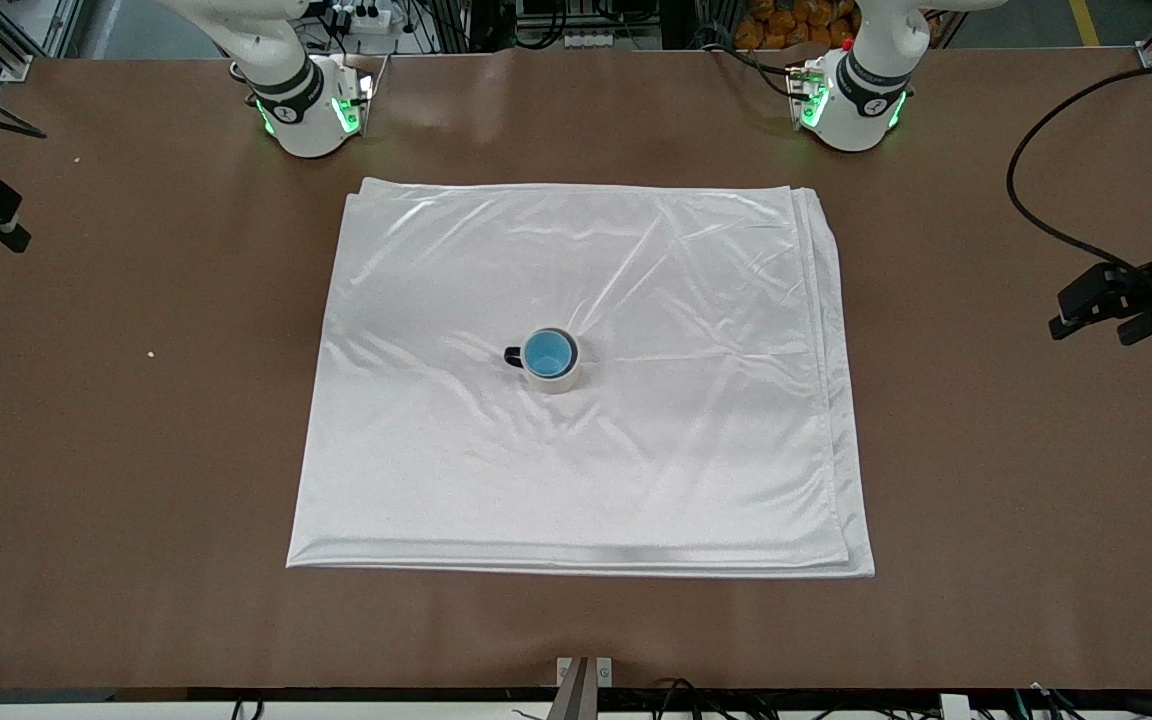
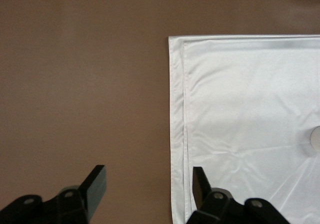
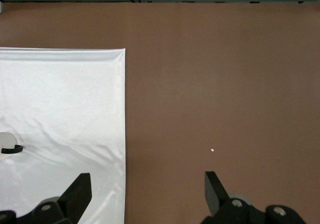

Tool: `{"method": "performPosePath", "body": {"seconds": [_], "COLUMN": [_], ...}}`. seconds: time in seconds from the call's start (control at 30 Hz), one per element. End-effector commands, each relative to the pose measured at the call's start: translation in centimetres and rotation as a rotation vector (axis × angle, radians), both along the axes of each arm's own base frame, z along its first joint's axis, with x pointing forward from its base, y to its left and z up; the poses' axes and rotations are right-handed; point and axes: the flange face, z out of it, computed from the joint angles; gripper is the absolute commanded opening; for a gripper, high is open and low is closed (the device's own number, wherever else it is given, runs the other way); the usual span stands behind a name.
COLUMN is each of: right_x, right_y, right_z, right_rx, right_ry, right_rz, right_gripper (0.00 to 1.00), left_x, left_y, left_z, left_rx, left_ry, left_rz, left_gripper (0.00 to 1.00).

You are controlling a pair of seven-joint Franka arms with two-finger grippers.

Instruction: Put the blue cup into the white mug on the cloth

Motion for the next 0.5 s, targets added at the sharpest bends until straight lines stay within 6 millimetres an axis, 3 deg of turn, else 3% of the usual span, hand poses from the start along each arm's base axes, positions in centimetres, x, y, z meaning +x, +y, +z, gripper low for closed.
{"method": "performPosePath", "body": {"seconds": [0.0, 0.07, 0.23, 0.47], "right_x": [0.1, 0.1, 0.1, 0.1], "right_y": [0.1, 0.1, 0.1, -0.1], "right_z": [0.6, 0.6, 0.6, 0.6], "right_rx": [0.012, 0.011, 0.011, 0.011], "right_ry": [-0.008, -0.009, -0.008, -0.011], "right_rz": [-0.014, -0.012, -0.014, -0.017], "right_gripper": [1.0, 1.0, 1.0, 1.0], "left_x": [-0.3, -0.3, -0.7, -3.2], "left_y": [-0.1, -0.3, -1.2, -3.0], "left_z": [-0.6, -0.7, -0.5, 2.8], "left_rx": [0.008, 0.008, 0.01, 0.028], "left_ry": [0.027, 0.027, 0.028, -0.016], "left_rz": [0.024, 0.021, 0.024, 0.124], "left_gripper": [0.89, 0.97, 1.0, 1.0]}}
